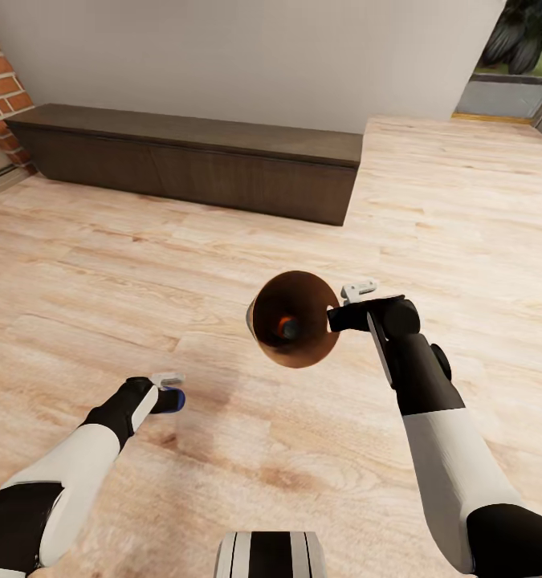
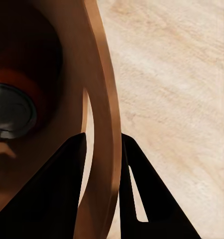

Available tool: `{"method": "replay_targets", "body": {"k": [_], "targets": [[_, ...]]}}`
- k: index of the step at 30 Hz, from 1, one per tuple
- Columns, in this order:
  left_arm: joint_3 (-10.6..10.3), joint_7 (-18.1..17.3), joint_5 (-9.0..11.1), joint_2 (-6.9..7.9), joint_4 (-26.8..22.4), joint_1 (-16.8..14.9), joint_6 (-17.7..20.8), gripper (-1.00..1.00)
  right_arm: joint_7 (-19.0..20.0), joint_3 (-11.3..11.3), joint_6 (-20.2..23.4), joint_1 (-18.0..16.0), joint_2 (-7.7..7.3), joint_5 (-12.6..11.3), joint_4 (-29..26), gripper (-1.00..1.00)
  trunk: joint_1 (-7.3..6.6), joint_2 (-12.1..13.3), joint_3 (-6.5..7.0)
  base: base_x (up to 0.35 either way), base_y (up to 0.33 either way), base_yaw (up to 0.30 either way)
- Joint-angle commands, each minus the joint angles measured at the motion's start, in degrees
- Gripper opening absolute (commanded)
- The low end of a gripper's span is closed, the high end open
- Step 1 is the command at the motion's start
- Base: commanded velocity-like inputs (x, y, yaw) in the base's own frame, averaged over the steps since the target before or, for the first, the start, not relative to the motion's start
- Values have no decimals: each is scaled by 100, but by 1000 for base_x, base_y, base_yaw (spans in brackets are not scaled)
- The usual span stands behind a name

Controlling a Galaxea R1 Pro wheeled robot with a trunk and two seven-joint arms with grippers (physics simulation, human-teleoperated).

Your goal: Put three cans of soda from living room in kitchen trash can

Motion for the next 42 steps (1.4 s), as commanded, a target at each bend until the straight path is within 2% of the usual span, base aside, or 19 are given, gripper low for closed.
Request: {"method": "replay_targets", "body": {"k": [1, 9, 11, 13, 16, 18, 19, 20, 24, 26, 27, 28, 29, 34, 36, 37, 38, 40, 42], "targets": [[0, -22, 4, 1, 0, -2, 17, -100, 40, 4, 19, -1, 4, -155, 0, -100, -3, 1, 23, 0, 0, 0], [2, -101, 18, 52, -133, -6, 137, -100, 41, 5, 19, -1, 2, -165, 33, -100, -23, 12, 200, 0, 0, 0], [22, -604, 33, 127, -891, -1, 565, -100, 48, -3, 19, -1, -5, -174, 20, -100, -28, 15, 245, 0, 0, 0], [38, -841, 37, 218, -1277, 7, 807, -100, 53, -9, 19, -1, -6, -178, 17, -100, -34, 17, 289, 0, 0, 0], [70, -1517, 65, 633, -2471, 22, 1509, -100, 86, -29, 19, -1, -43, -184, 19, -100, -41, 21, 355, 0, 0, 0], [76, -1880, 72, 819, -2925, 37, 1819, -100, 102, -33, 19, -1, -57, -188, 22, -100, -46, 24, 400, 0, 0, 0], [78, -2011, 73, 864, -3052, 39, 1911, -100, 105, -33, 19, 1, -60, -189, 23, -100, -49, 25, 422, 0, 0, 0], [79, -2291, 74, 927, -3261, 45, 2063, -100, 113, -33, 19, 10, -62, -190, 21, -100, -52, 27, 444, 0, 0, 0], [88, -2989, 75, 1053, -3592, 58, 2345, -100, 129, -33, 19, 31, -61, -189, 22, -100, -139, 187, 516, 0, 0, 0], [89, -3276, 77, 1146, -3678, 60, 2434, -100, 131, -33, 19, 36, -61, -189, 33, -100, -183, 267, 552, 0, 0, 0], [90, -3572, 78, 1233, -3734, 62, 2494, -100, 133, -33, 19, 38, -62, -188, 63, -100, -205, 307, 570, 0, 0, 0], [90, -3723, 78, 1267, -3753, 62, 2496, -100, 134, -33, 19, 39, -60, -187, 83, -100, -227, 347, 588, 0, 0, 0], [91, -4021, 79, 1318, -3782, 63, 2496, -100, 135, -33, 19, 40, -51, -188, 146, -100, -249, 388, 606, 0, 0, 0], [91, -4790, 76, 1394, -3870, 64, 2496, -100, 136, -24, 19, 38, -21, -191, 483, -100, -359, 588, 695, 0, 0, 0], [92, -5201, 74, 1461, -4101, 72, 2496, -100, 141, -19, 19, 29, -11, -192, 764, -100, -403, 668, 731, 0, 0, 0], [92, -5289, 73, 1483, -4188, 74, 2496, -100, 142, -18, 19, 26, -9, -192, 824, -100, -425, 708, 749, 0, 0, 0], [59, -5251, 139, 1449, -4194, 106, 2496, -100, 150, -14, 19, 63, -44, 4, 858, -100, -424, 706, 748, 24, 0, 0], [79, -5228, 127, 1384, -4191, 91, 2496, -100, 170, 0, 19, 89, -74, 95, 819, -100, -424, 706, 748, 17, 0, 0], [79, -5228, 127, 1377, -4191, 91, 2496, -100, 185, 0, 19, 89, -74, 427, 819, -100, -424, 706, 748, 15, 0, 0]]}}
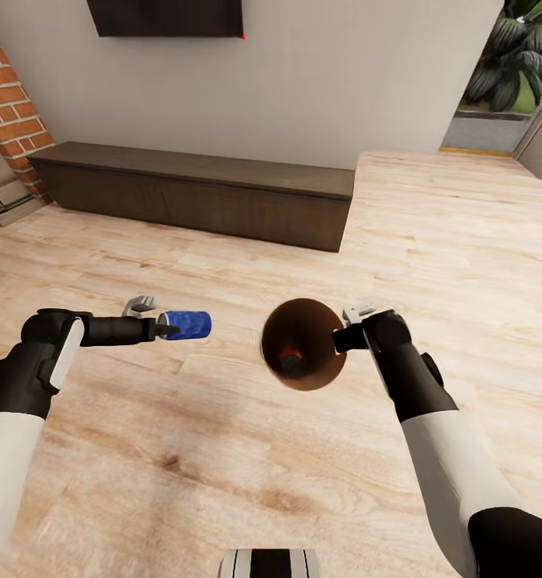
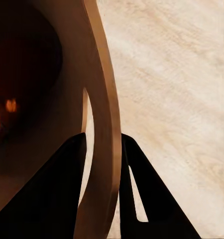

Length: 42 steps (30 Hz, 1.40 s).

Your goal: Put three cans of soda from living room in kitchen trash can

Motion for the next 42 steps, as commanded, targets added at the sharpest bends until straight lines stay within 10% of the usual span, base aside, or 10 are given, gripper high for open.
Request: {"method": "replay_targets", "body": {"k": [1, 12, 30, 31, 42], "targets": [[0, -2, 3, 0, 1, 0, 0, -100, 47, -1, 22, -3, 2, -38, -4, -100, -1, 0, 1, 15, 0, 0], [0, -2, 3, 0, 1, 0, 0, -100, 54, -1, 22, -3, 2, 1027, -4, -100, -1, 0, 1, 15, 0, 0], [89, -179, 0, 235, -1, -34, 0, -100, -67, 24, 22, -100, -113, 1546, 19, -100, -1, 0, 1, 9, 0, 0], [90, -180, 0, 236, -1, -34, 0, -100, -68, 23, 22, -100, -114, -597, 20, -100, -1, 0, 1, 0, 0, 0], [92, -184, -9, 243, -2, -35, 0, -100, -71, 19, 22, -102, -127, -597, 20, -100, -1, 0, 1, 0, 0, 0]]}}
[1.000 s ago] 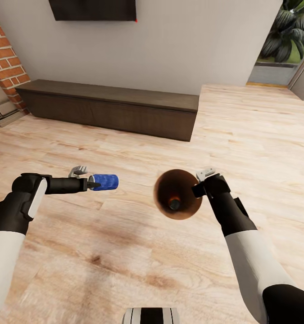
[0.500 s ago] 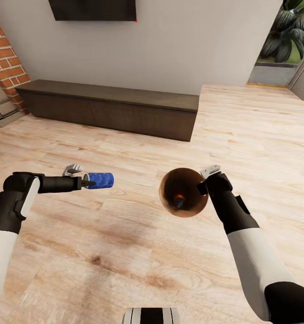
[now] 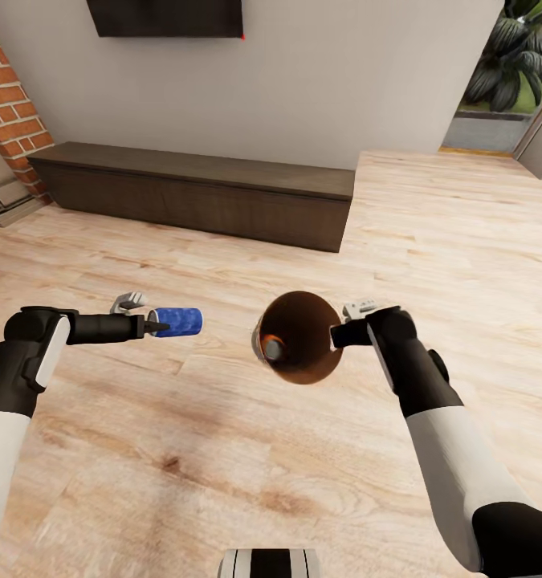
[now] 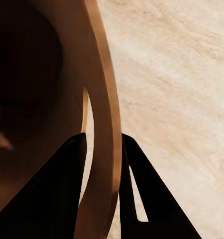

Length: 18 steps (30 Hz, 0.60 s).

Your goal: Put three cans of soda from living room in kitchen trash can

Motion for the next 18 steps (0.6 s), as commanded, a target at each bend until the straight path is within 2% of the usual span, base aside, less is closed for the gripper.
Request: {"method": "replay_targets", "body": {"k": [1, 9, 18], "targets": [[1, -1, 3, 1, -1, 1, 1, -100, 18, -8, 0, -2, -2, 208, 0, -100, 0, 0, 0, 0, 0, 0], [1, -2, 3, 1, -1, 1, 1, -100, 19, -10, 0, -9, -3, 208, 0, -100, 0, 0, 0, 0, 0, 0], [-6, -2, 2, 1, -83, 1, 1, -100, 26, -8, 0, -9, -3, 208, 0, -100, -198, 361, 162, 0, 0, 0]]}}
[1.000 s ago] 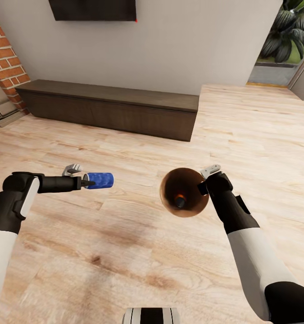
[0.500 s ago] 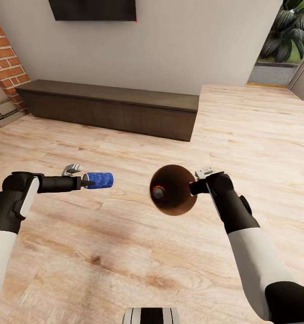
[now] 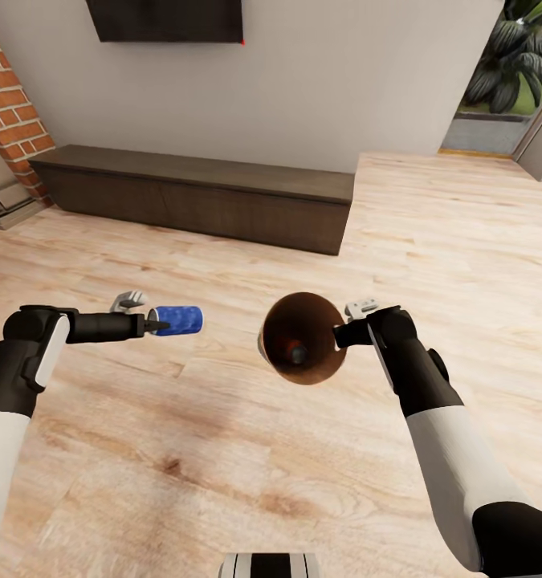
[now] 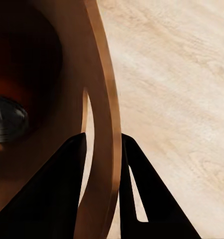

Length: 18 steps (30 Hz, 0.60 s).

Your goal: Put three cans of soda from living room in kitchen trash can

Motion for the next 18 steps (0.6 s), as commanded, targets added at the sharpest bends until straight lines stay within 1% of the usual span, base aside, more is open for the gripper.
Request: {"method": "replay_targets", "body": {"k": [1, 8, 10, 14, 15, 16, 17, 18], "targets": [[-1, -2, -9, 0, -15, 0, 0, -100, 36, -2, 11, -2, 1, -92, -4, -100, -23, 41, 19, 0, 0, 0], [1, -9, 1, 0, -142, 0, 0, -100, 40, -8, 11, -2, -71, -121, -3, -100, -176, 322, 144, 0, 0, 0], [4, -13, 9, 0, -239, 2, 0, -100, 112, -24, 11, -3, -99, -137, -2, -100, -220, 402, 180, 0, 0, 0], [-14, -64, 19, 0, -428, 7, 0, -100, 510, -38, 11, -3, -233, -133, 1, -100, -308, 563, 252, 0, 0, 0], [-26, -144, 17, 0, -545, 8, 0, -100, 706, -41, 11, -6, -319, -128, 3, -100, -330, 603, 270, 0, 0, 0], [-30, -205, 13, 0, -609, 8, 0, -100, 799, -42, 11, -7, -362, -126, 4, -100, -352, 643, 288, 0, 0, 0], [-39, -370, 7, 0, -744, 8, 0, -100, 954, -46, 11, -9, -437, -123, 10, -100, -374, 683, 306, 0, 0, 0], [-42, -467, 3, 2, -809, 9, 0, -100, 1014, -48, 11, -10, -467, -122, 19, -100, -396, 723, 324, 0, 0, 0]]}}
